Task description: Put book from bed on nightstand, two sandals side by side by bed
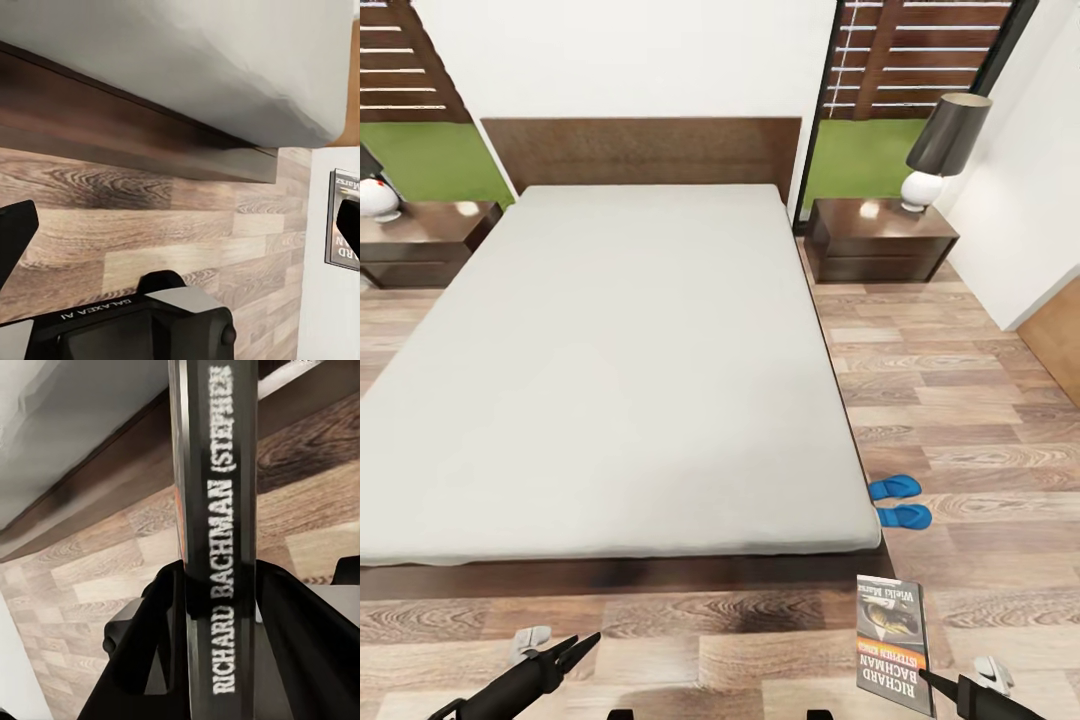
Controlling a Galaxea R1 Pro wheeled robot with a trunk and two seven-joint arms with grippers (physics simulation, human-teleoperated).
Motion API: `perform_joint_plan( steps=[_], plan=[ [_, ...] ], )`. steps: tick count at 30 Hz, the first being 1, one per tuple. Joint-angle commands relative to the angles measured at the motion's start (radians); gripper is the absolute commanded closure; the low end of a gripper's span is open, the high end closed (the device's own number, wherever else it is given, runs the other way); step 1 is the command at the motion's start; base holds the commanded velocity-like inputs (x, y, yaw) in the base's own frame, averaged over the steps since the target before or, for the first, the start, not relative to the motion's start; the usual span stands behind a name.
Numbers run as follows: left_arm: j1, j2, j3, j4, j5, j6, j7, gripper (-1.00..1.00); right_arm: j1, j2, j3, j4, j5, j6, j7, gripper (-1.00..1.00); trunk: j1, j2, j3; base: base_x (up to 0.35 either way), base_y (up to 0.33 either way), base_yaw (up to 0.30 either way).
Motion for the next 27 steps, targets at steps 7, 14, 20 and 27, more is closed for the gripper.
perform_joint_plan(
  steps=[7,14,20,27],
  plan=[
    [-0.001,0.0,0.002,0.001,-0.001,-0.005,-0.001,-1.0,0.0,-0.001,0.005,0.0,-0.011,0.012,0.002,1.0,0.0,0.0,0.002,0.0,0.0,0.0],
    [0.0,0.0,0.002,0.002,-0.001,-0.005,-0.001,-1.0,0.0,0.0,0.003,0.001,-0.01,0.011,0.0,1.0,0.0,0.0,0.006,0.0,0.0,0.0],
    [-0.001,-0.001,0.002,0.002,-0.001,-0.005,-0.001,-1.0,0.0,0.001,0.003,0.002,-0.01,-0.021,0.001,1.0,0.0,0.0,0.014,0.0,0.0,0.0],
    [-0.001,-0.002,0.002,0.002,-0.001,-0.005,-0.001,-1.0,0.0,0.001,0.003,0.002,-0.01,-0.029,0.001,1.0,0.0,0.0,0.026,0.0,0.0,0.0]
  ],
)
